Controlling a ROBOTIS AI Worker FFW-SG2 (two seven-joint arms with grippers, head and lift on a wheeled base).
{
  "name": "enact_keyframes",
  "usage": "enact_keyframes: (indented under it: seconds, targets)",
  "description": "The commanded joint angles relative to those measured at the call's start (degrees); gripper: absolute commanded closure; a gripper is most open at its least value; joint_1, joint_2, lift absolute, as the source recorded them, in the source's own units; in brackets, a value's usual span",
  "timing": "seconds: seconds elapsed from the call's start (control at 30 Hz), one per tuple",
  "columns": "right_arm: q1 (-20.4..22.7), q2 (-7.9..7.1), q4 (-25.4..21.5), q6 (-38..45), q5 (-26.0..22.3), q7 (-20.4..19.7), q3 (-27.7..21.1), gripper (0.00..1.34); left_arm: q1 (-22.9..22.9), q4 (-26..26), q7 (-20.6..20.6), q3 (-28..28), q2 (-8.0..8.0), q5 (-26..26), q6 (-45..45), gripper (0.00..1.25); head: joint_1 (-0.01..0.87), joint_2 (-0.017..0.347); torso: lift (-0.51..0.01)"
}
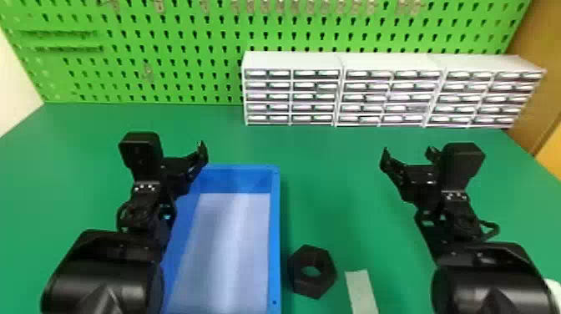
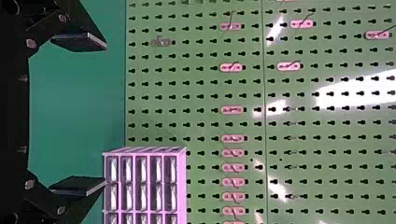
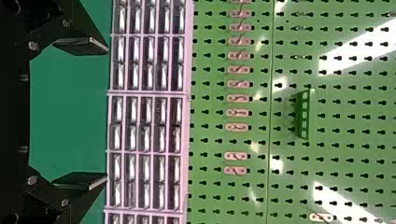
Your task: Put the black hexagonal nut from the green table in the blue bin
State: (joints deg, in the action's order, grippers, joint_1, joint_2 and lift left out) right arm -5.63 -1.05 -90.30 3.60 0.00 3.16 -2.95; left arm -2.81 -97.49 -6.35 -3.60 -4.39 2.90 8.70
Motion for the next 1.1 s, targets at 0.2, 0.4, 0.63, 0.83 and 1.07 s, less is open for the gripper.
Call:
enact_keyframes:
  seconds: [0.2,0.4,0.63,0.83,1.07]
  targets:
    - [0.0,0.0,-0.1,0.0,0.0,0.0,-0.1,0.32,0.0,0.0,0.0,0.0,0.0,0.0,0.0,0.25,0.686,0.051,-0.096]
    - [0.0,0.0,-0.1,0.0,0.0,0.0,-0.1,0.32,0.0,0.0,-0.1,0.0,0.0,0.1,0.0,0.25,0.686,0.051,-0.096]
    - [0.0,-0.18,-2.0,2.6,0.4,0.0,-0.4,0.32,0.0,0.0,0.0,0.0,0.0,0.1,0.0,0.25,0.686,0.051,-0.096]
    - [-0.3,-1.06,-6.2,9.7,0.9,0.0,0.2,0.32,0.0,-0.1,0.0,0.0,0.0,0.1,0.0,0.25,0.686,0.051,-0.096]
    - [-2.4,-2.37,-13.8,25.3,1.8,0.0,2.7,0.32,0.0,0.0,0.0,0.0,0.0,0.1,0.0,0.25,0.686,0.051,-0.096]
